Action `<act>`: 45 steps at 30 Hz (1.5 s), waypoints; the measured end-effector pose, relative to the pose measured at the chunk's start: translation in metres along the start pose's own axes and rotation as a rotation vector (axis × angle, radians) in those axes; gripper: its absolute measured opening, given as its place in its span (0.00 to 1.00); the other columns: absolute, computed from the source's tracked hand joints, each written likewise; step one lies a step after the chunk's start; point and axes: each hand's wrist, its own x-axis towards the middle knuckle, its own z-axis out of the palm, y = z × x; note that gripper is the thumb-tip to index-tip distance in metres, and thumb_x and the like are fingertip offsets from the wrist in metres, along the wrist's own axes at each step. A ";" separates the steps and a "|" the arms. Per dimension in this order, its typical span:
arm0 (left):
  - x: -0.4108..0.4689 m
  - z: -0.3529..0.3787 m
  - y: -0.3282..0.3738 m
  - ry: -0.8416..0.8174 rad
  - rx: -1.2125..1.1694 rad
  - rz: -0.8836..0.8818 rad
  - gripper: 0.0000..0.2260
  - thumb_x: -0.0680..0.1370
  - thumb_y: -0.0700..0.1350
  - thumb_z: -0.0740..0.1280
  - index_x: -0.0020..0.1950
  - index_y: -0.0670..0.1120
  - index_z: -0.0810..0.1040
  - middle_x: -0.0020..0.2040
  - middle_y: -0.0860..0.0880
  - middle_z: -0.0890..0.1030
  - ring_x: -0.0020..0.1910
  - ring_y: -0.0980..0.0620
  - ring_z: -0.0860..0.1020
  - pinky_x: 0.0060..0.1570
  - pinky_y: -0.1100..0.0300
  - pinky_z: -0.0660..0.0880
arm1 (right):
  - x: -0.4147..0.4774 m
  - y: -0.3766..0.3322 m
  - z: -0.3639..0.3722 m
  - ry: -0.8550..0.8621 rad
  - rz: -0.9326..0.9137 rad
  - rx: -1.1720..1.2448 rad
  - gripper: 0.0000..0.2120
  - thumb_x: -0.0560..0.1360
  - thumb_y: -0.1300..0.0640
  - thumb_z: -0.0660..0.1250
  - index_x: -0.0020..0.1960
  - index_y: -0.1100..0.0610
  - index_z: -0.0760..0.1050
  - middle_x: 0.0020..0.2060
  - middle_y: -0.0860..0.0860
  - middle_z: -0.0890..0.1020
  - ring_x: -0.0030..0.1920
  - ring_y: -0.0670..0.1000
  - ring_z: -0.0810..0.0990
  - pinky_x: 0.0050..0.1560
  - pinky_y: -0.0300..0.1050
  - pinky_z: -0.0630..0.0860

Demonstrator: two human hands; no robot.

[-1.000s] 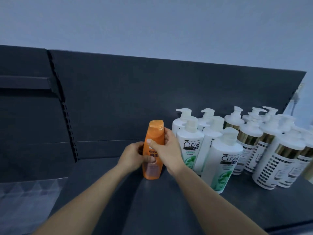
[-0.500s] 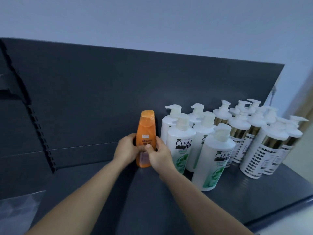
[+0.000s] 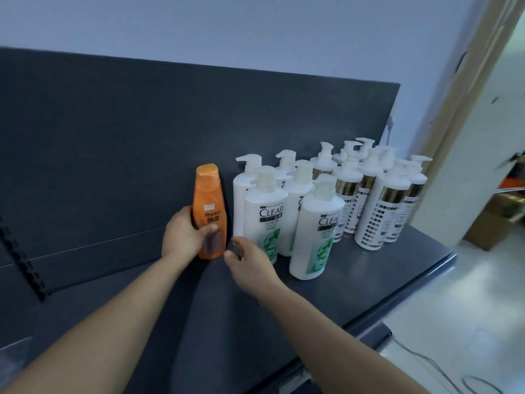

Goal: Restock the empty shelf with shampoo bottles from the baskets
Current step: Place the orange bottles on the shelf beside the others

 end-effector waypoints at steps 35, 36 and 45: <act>-0.359 0.124 0.150 -0.784 0.640 1.026 0.29 0.73 0.59 0.69 0.69 0.48 0.67 0.68 0.49 0.70 0.68 0.48 0.67 0.64 0.54 0.68 | -0.423 0.180 -0.160 0.369 0.714 -0.721 0.25 0.78 0.45 0.63 0.71 0.55 0.66 0.68 0.55 0.72 0.68 0.58 0.69 0.65 0.52 0.69; -0.369 0.130 0.155 -0.807 0.644 1.068 0.29 0.73 0.59 0.69 0.69 0.48 0.66 0.69 0.49 0.70 0.68 0.48 0.67 0.64 0.54 0.67 | -0.436 0.183 -0.160 0.385 0.755 -0.718 0.25 0.78 0.45 0.63 0.71 0.55 0.66 0.68 0.54 0.72 0.68 0.58 0.69 0.66 0.52 0.69; -0.466 0.169 0.176 -0.986 0.539 1.423 0.23 0.75 0.58 0.67 0.64 0.47 0.69 0.64 0.49 0.72 0.64 0.47 0.69 0.61 0.54 0.68 | -0.561 0.199 -0.126 0.581 1.104 -0.574 0.24 0.76 0.44 0.65 0.67 0.55 0.69 0.65 0.56 0.74 0.67 0.59 0.71 0.64 0.52 0.70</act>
